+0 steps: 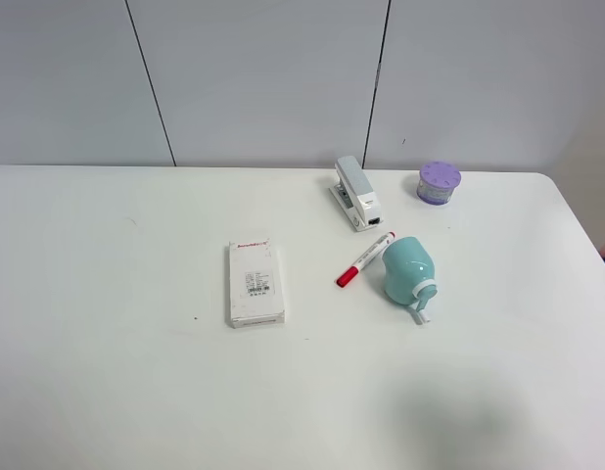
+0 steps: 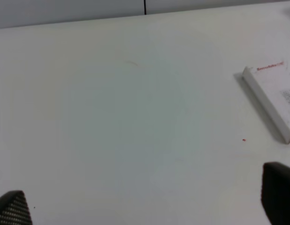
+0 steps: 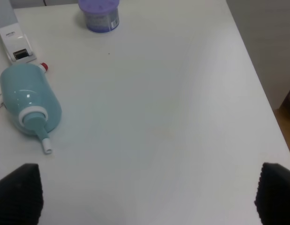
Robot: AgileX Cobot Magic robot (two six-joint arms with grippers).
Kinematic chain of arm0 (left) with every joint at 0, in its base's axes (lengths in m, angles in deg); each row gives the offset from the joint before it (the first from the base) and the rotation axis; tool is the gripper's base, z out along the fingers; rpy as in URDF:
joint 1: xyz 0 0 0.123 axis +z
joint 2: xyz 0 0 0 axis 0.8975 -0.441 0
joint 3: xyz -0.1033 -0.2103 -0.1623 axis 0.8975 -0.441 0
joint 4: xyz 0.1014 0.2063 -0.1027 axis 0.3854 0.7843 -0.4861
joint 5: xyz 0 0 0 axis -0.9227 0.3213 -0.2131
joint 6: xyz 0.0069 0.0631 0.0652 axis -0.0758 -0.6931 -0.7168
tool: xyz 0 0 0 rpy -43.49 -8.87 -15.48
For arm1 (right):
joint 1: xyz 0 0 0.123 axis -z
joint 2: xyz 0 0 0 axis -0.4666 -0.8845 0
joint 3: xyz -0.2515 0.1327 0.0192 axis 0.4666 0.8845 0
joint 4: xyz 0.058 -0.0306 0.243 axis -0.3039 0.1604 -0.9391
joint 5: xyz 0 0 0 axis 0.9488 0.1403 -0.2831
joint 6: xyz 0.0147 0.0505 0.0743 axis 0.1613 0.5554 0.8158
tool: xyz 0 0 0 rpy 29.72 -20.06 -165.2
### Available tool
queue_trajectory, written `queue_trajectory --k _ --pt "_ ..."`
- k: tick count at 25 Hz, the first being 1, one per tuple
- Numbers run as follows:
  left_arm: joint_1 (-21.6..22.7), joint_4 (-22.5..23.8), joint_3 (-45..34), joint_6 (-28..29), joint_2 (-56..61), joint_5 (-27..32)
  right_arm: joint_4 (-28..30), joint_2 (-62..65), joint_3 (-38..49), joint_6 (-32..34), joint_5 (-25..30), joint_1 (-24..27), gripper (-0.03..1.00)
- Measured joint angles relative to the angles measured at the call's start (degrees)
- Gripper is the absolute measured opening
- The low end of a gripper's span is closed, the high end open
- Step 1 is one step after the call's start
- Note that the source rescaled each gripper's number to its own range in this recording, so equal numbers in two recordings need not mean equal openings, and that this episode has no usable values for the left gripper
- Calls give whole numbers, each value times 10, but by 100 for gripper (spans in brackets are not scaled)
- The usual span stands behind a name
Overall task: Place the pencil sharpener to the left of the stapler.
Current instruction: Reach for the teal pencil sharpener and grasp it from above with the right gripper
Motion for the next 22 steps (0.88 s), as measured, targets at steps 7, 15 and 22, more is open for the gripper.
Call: queue_trajectory --k 7,15,22 --pt "0 0 0 0 0 0 0 0 0 0 0 0 68" --pt "0 0 0 0 0 0 0 0 0 0 0 0 68" --pt "0 1 0 0 0 0 0 0 0 0 0 0 68"
